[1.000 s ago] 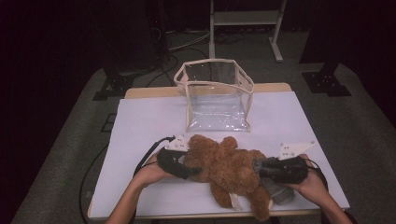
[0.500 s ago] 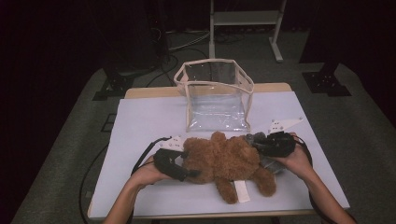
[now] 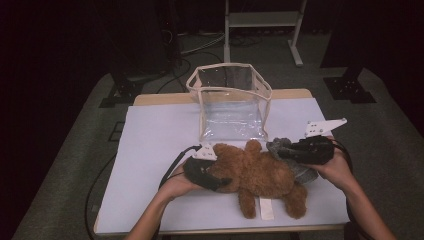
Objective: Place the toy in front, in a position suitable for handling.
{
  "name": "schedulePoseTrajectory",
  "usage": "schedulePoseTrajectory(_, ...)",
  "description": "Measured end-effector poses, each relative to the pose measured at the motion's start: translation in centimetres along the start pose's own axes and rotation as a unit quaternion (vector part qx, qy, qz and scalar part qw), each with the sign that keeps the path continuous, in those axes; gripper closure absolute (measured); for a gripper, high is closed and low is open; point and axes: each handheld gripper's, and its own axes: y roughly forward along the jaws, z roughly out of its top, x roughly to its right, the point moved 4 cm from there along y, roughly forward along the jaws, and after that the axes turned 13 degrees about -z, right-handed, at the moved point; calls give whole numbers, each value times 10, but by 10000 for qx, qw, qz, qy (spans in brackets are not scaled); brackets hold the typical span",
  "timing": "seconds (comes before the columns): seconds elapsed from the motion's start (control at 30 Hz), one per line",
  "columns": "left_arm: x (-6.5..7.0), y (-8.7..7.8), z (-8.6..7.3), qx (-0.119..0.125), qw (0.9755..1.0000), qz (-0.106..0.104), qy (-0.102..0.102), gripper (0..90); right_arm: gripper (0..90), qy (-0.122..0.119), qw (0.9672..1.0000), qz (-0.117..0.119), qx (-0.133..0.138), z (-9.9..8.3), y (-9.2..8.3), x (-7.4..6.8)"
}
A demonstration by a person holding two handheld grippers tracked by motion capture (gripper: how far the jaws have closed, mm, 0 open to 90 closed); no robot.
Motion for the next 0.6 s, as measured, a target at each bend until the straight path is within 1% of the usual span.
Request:
schedulePoseTrajectory(0.03, 1, 4, 3, 16, 10000, -16, -5, 265, 757, -61, 10000, 56, -24, 3, 0, -4)
schedulePoseTrajectory(0.1, 3, 10, 7, -68, 9999, 9, 74, 265, 756, -220, 9996, 118, -96, 9, 1, -13)
schedulePoseTrajectory(0.17, 2, 11, 9, -117, 9999, 96, 63, 266, 756, -431, 9988, 133, -168, 14, 2, -26)
schedulePoseTrajectory(0.2, 1, 10, 9, -137, 9998, 135, 67, 265, 756, -502, 9984, 178, -173, 16, 2, -32)
schedulePoseTrajectory(0.3, -2, 7, 7, -134, 9996, 243, 27, 266, 756, -574, 9977, 334, -157, 16, -4, -49)
schedulePoseTrajectory(0.4, -2, 7, 8, -134, 9995, 261, 67, 265, 754, -664, 9969, 334, -272, 12, -2, -62)
schedulePoseTrajectory(0.47, -2, 4, 7, -156, 9995, 233, 171, 260, 754, -741, 9961, 247, -420, 7, 4, -65)
schedulePoseTrajectory(0.53, -3, -1, 5, -101, 9994, 192, 260, 249, 755, -744, 9959, 168, -493, 2, 8, -62)
schedulePoseTrajectory(0.6, -5, -5, 1, -93, 9993, 122, 334, 241, 755, -714, 9962, 99, -497, -1, 8, -57)
